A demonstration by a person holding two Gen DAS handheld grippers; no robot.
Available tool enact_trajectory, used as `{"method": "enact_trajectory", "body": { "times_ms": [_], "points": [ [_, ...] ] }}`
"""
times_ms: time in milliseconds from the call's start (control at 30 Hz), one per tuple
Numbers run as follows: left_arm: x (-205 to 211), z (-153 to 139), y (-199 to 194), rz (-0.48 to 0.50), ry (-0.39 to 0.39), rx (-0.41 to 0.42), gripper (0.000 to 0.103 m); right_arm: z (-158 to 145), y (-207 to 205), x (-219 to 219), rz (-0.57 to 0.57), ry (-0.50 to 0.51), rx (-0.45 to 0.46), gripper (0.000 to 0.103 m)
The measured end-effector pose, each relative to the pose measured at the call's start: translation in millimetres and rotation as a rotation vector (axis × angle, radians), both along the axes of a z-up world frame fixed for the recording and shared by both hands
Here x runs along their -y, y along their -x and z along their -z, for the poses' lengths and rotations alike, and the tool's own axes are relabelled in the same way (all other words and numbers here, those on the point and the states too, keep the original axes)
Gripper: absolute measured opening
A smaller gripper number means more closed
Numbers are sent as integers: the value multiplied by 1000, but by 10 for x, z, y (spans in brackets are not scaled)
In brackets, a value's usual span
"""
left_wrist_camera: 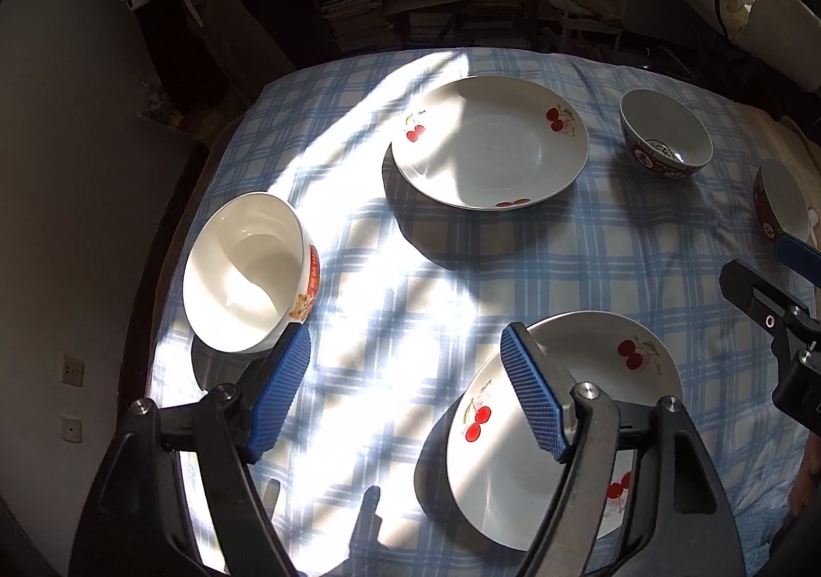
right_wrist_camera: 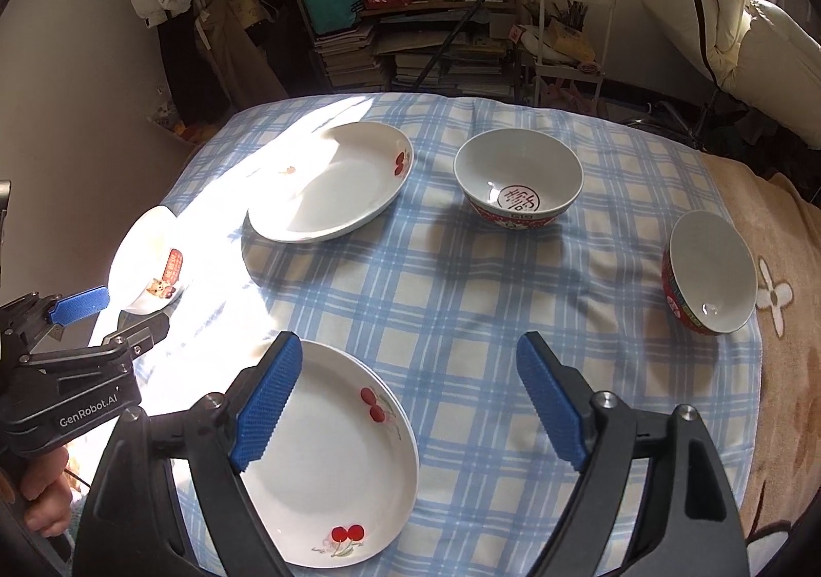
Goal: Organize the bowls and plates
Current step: 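Close the left tool on another cherry plate while the right tool grips one too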
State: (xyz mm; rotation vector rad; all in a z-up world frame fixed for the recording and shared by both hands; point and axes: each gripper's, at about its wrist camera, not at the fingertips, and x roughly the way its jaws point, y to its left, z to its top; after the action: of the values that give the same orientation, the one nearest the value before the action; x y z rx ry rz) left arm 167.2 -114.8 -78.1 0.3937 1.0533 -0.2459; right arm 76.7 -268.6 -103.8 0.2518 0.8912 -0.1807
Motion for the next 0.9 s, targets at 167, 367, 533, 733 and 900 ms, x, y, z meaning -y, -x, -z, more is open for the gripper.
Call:
{"method": "enact_trajectory", "body": {
  "times_ms": [167,367,533,733,900],
  "points": [
    [47,-7,-244,-8,3,33,81,-58,-304,100,-5,16,1,90],
    [77,95,-695,-34,13,-12,82,-73,-700,257,-19,20,22,90],
    [153,212,-1055,-46,21,-20,82,26,-1082,357,-37,13,20,89],
    [246,404,-1536,-66,9,-35,82,148,-1531,476,-54,-17,14,80],
    [259,617,-1888,-93,6,-90,82,277,-1867,590,-54,-45,-36,65]
  ]
}}
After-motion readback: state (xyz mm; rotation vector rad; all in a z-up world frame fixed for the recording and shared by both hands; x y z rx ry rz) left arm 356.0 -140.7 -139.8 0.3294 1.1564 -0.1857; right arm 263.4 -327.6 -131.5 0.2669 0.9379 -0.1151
